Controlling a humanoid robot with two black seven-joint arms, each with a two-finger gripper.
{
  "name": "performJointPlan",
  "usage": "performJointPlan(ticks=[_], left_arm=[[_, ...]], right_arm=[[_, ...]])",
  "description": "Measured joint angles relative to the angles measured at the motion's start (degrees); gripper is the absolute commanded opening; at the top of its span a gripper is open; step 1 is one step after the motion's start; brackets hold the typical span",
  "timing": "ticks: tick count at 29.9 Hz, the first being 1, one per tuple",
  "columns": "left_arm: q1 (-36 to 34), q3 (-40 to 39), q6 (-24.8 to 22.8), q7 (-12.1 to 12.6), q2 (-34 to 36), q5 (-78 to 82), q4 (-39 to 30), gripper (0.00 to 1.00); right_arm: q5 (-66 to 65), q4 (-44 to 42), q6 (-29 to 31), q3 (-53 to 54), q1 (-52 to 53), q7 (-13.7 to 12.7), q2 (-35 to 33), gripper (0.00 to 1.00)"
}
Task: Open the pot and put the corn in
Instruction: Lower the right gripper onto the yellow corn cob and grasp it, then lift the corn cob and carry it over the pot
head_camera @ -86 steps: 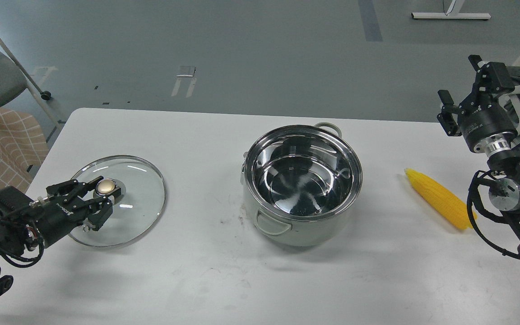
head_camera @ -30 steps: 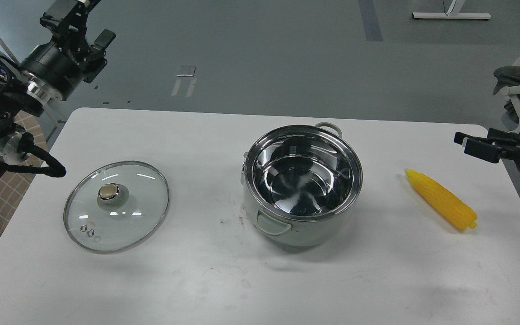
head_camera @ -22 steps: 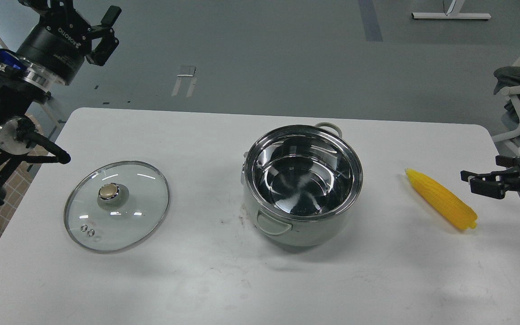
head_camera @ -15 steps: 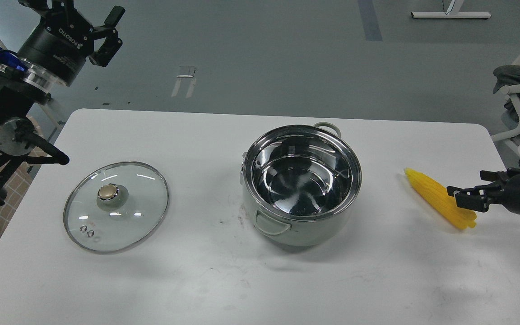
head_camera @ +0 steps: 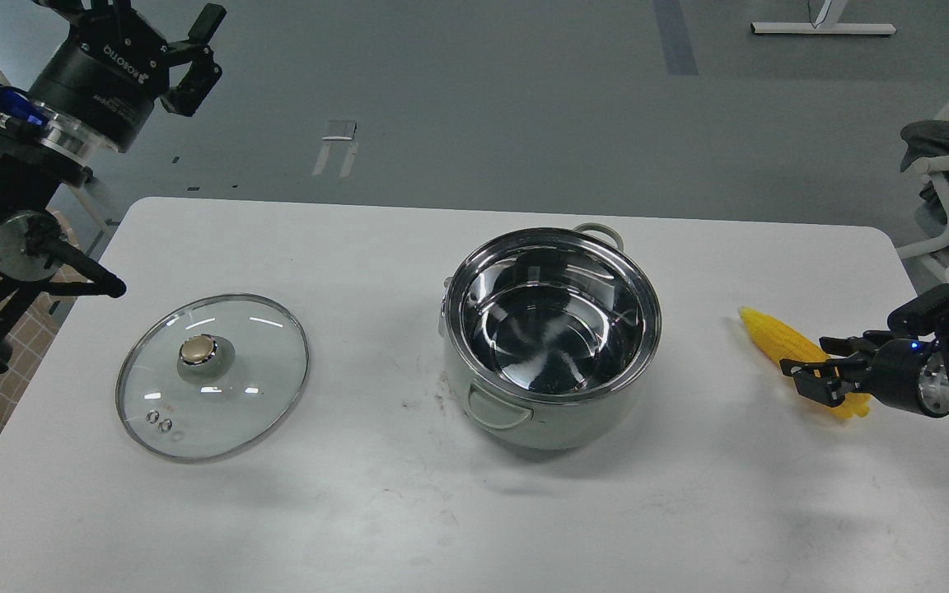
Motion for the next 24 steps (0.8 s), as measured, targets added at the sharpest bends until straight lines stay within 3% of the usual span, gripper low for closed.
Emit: performJointPlan(ticks=[9, 16, 24], left_arm=[[0.1, 0.0, 0.1, 0.0, 0.0, 0.0, -0.1, 0.96], [0.1, -0.4, 0.2, 0.0, -0.1, 0.0, -0.1, 0.96], [-0.1, -0.4, 0.4, 0.0, -0.9, 0.1, -0.1, 0.96]], right_arm=[[0.5, 5.6, -1.6, 0.3, 4.1, 0.0, -4.9, 0.07], [3.7, 13.1, 0.3, -0.7, 16.9, 0.0, -8.1, 0.09], [10.1, 19.7, 4.5, -15.0, 35.6, 0.0, -0.7, 0.10]])
